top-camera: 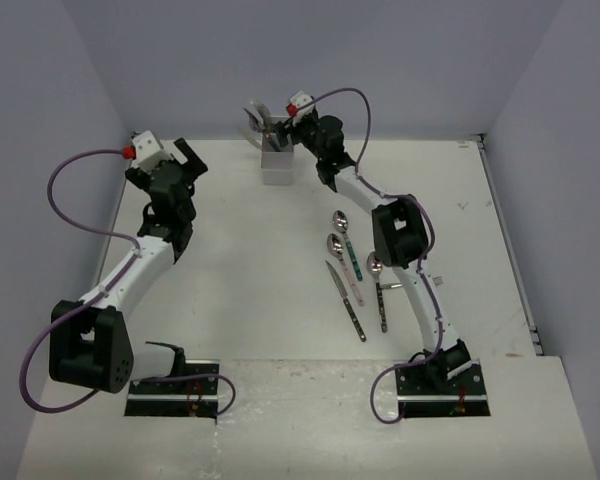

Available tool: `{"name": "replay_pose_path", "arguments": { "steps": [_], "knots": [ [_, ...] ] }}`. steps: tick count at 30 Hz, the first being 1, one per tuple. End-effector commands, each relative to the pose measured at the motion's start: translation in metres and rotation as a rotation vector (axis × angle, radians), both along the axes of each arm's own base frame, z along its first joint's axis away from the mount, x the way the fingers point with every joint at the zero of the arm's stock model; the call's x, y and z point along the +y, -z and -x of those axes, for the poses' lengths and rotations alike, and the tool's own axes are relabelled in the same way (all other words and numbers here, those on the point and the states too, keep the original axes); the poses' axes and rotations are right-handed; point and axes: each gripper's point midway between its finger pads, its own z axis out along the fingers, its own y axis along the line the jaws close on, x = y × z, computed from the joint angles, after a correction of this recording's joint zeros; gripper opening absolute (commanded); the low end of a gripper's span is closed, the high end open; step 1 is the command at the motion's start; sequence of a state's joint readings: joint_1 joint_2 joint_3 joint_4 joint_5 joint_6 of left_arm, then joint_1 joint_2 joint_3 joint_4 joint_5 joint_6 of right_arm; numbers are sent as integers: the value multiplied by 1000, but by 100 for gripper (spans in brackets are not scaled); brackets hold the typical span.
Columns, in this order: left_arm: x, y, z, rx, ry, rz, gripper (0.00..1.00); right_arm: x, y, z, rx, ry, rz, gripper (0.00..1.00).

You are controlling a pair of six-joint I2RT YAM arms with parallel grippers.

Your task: Sort the eating utensils into containers

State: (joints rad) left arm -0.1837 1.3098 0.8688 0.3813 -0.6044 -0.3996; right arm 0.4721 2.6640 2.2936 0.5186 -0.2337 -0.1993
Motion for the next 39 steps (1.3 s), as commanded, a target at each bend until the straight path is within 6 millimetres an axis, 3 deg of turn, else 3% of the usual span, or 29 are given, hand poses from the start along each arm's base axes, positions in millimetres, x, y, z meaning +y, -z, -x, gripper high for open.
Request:
{"name": "replay_pose_path", "arguments": {
  "steps": [1,2,3,4,5,6,7,8,12,13,14,15,16,17,18,20,21,23,24,26,27,30,36,39],
  "knots": [
    [-2,-24,2,-74,34,-9,100,-1,-170,50,-260,-41,-127,81],
    [-4,-25,0,-75,48,-8,100,-8,-171,53,-244,-18,-168,99],
    [-9,-25,-2,-75,77,-7,100,-20,-212,70,-289,-9,-208,99],
    [-12,-26,-3,-77,91,-8,100,-27,-225,79,-312,2,-229,99],
    [-13,-25,-4,-76,100,-8,100,-33,-208,82,-256,17,-240,99],
    [-18,-25,-6,-76,125,-8,100,-48,-215,85,-235,82,-290,99],
    [-21,-25,-7,-73,140,-16,100,-67,-248,103,-257,108,-346,99],
    [-25,-23,-10,-64,165,-21,100,-75,-221,105,-167,131,-361,99],
    [-34,-18,-21,-29,206,-27,100,-128,-199,149,-9,193,-389,99],
    [-36,-20,-21,-35,215,-25,100,-136,-177,142,63,264,-359,99],
    [-38,-16,-24,-27,229,-27,100,-155,-177,153,169,327,-441,99],
    [-39,-16,-26,-26,232,-24,100,-170,-162,155,279,417,-467,99],
    [-41,-13,-30,-20,238,-20,100,-200,-123,168,489,606,-472,99],
    [-45,-13,-32,-20,258,-20,100,-211,-105,178,572,680,-446,99],
    [-47,-14,-35,-21,265,-22,100,-229,-62,205,727,797,-342,99],
    [-53,-8,-43,-6,292,-21,100,-254,-32,240,858,981,-391,99],
    [-55,-6,-47,3,298,-21,100,-271,3,276,994,1127,-389,99],
    [-59,-6,-52,9,321,-19,100,-280,27,312,1114,1215,-361,99],
    [-63,-2,-54,16,336,-17,100,-290,50,347,1221,1330,-356,99],
    [-65,-1,-57,18,347,-16,100,-297,71,376,1300,1395,-347,99],
    [-67,-1,-58,21,356,-17,100,-305,91,394,1349,1456,-350,99],
    [-72,1,-63,29,383,-24,100,-313,118,415,1446,1514,-391,99],
    [-78,4,-65,44,416,-28,99,-321,150,401,1467,1525,-476,99],
    [-76,7,-64,56,408,-33,99,-325,165,398,1487,1566,-461,90]
  ]
}}
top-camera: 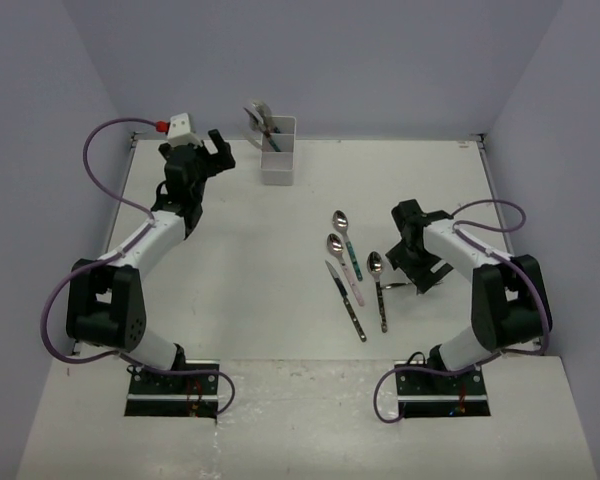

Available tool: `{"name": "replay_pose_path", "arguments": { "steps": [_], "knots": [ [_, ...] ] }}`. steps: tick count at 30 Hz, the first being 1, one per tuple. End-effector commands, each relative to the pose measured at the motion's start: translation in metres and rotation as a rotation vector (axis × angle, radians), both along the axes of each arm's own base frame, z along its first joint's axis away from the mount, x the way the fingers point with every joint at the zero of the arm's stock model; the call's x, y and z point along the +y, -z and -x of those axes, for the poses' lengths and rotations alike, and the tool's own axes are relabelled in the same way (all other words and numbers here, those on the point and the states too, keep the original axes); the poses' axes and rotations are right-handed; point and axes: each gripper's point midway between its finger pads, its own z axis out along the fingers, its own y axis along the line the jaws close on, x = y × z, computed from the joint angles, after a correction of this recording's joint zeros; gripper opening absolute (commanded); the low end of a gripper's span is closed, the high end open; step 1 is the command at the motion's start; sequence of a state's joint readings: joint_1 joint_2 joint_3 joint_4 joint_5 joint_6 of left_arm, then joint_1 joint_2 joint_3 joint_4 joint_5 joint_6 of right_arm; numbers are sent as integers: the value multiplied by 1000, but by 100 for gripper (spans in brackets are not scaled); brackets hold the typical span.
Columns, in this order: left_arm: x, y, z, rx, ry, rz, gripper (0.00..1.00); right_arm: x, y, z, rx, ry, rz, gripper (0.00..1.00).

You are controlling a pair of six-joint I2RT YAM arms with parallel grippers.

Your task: Sort the eating utensils into containers

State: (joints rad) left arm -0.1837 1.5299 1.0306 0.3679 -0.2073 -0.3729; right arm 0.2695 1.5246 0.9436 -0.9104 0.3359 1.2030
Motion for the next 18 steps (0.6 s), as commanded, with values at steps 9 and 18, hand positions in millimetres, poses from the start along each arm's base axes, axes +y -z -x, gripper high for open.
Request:
{"name": "replay_pose_path", "arguments": {
  "steps": [9,18],
  "knots": [
    [6,-18,-7,-28,-15,-45,99,-2,16,-8,-41,136,-21,52],
    [12,-31,-10,-66,-43,-60,100,-2,17,10,0,215,-33,56]
  ]
}}
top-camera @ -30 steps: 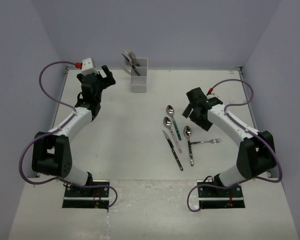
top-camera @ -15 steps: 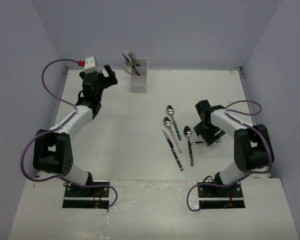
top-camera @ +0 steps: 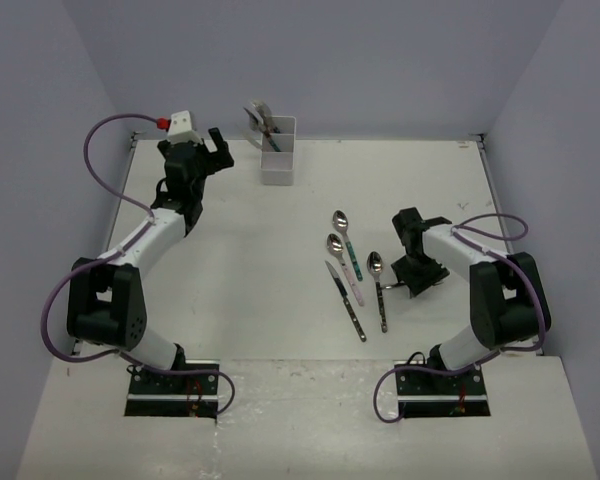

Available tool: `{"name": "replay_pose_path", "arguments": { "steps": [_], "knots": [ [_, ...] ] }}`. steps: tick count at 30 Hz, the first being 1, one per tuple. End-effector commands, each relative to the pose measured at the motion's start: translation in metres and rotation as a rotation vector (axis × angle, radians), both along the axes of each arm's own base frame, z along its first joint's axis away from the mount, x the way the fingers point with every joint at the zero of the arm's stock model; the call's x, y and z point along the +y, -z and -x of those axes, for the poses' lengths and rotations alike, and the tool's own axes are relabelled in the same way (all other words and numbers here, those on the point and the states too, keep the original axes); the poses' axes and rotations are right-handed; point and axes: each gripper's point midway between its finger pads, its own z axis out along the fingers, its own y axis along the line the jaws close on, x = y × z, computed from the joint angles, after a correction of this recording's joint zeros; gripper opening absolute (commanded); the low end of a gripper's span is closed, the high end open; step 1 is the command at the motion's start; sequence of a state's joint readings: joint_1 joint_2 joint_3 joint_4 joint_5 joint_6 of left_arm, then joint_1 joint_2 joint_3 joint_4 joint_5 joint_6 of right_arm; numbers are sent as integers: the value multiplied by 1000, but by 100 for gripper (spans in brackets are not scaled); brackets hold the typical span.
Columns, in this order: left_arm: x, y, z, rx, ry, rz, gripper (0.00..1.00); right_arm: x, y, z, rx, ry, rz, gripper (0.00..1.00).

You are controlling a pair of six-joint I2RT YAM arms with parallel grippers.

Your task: Sort the eating utensils into containers

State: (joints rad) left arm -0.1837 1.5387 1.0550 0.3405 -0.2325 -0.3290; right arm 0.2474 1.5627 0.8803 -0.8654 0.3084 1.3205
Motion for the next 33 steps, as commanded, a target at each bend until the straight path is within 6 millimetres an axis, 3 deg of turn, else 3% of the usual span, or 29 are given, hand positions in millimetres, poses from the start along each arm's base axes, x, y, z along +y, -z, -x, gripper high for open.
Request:
{"name": "replay_pose_path", "arguments": {
  "steps": [1,5,12,16,19,20,22,25,27,33],
  "knots": [
    [5,-32,-8,-85,-18,-9,100,0,-8,-1,-28,83,-6,56],
    [2,-40,-17,-89,-2,-28,100,2,-8,-10,-56,130,-9,51],
    [29,-66,-29,-101,-124,-180,100,8,-6,0,-109,246,19,37],
    [38,-84,-35,-115,-166,-247,100,14,-9,6,-71,256,95,35],
    [44,-88,-34,-114,-196,-275,100,19,-12,1,-89,250,90,26],
    [46,-93,-31,-123,-203,-279,100,18,-9,5,-90,241,89,13],
    [50,-93,-28,-125,-224,-292,100,19,-11,2,-135,233,59,8],
    [54,-99,-23,-134,-240,-296,100,19,-5,11,-127,236,43,10],
    [53,-100,-22,-141,-240,-293,100,19,-5,15,-116,238,38,19],
    [45,-115,-28,-191,-199,-281,100,32,-2,21,-97,187,9,20]
  ]
}}
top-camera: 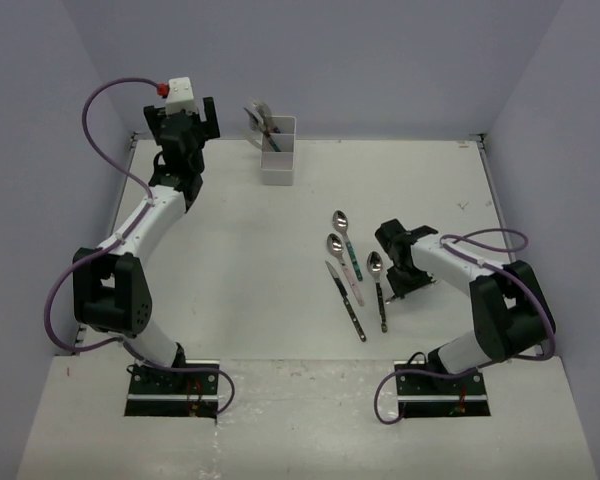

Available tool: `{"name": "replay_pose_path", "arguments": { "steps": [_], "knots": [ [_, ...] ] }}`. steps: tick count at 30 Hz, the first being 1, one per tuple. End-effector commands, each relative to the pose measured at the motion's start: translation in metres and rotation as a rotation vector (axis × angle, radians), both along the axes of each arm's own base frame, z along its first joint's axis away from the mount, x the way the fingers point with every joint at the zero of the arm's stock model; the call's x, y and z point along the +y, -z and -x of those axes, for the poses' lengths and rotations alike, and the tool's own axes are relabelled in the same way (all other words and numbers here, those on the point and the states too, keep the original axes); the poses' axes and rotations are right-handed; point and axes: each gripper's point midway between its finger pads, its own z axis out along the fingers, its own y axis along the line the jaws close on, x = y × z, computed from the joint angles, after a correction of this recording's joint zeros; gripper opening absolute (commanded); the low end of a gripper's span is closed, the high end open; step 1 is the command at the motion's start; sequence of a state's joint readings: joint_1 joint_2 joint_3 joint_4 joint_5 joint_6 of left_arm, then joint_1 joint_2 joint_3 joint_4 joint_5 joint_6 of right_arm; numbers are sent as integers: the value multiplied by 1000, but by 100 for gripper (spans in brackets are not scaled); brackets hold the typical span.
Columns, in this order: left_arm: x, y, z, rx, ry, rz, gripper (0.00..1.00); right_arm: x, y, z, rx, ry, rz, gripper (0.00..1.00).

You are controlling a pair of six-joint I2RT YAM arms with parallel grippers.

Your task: Sort the eating utensils into containers

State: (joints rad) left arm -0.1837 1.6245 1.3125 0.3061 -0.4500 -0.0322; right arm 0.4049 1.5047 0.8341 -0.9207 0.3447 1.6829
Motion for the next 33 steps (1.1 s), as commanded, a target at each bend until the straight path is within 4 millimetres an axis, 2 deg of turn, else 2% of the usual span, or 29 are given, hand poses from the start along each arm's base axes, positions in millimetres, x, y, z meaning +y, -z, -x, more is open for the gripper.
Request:
{"name": "replay_pose_path", "arguments": {
  "steps": [1,2,4,8,12,13,17,21,24,33],
  "knots": [
    [0,-43,0,-106,18,-6,100,9,0,4,-16,-10,-9,22],
    [-5,-50,-4,-121,44,-5,100,11,-2,4,-17,-14,-2,24],
    [-9,-48,-10,-121,62,-6,100,20,-3,-2,-23,-47,-2,32],
    [-19,-55,-23,-133,108,-8,100,29,3,1,-9,-54,-24,35],
    [-26,-53,-31,-132,140,-10,100,48,-6,-17,-136,-118,-85,36],
    [-27,-54,-32,-132,145,-10,100,49,-7,-16,-141,-108,-89,36],
    [-32,-55,-36,-130,173,-9,100,39,-7,-1,-132,-6,-75,39],
    [-40,-53,-42,-129,207,-3,100,27,7,21,-132,121,-90,42],
    [-42,-50,-45,-119,216,-1,100,16,7,32,-115,159,-53,44],
    [-44,-42,-49,-98,223,0,100,10,10,30,-88,141,6,45]
  ]
}}
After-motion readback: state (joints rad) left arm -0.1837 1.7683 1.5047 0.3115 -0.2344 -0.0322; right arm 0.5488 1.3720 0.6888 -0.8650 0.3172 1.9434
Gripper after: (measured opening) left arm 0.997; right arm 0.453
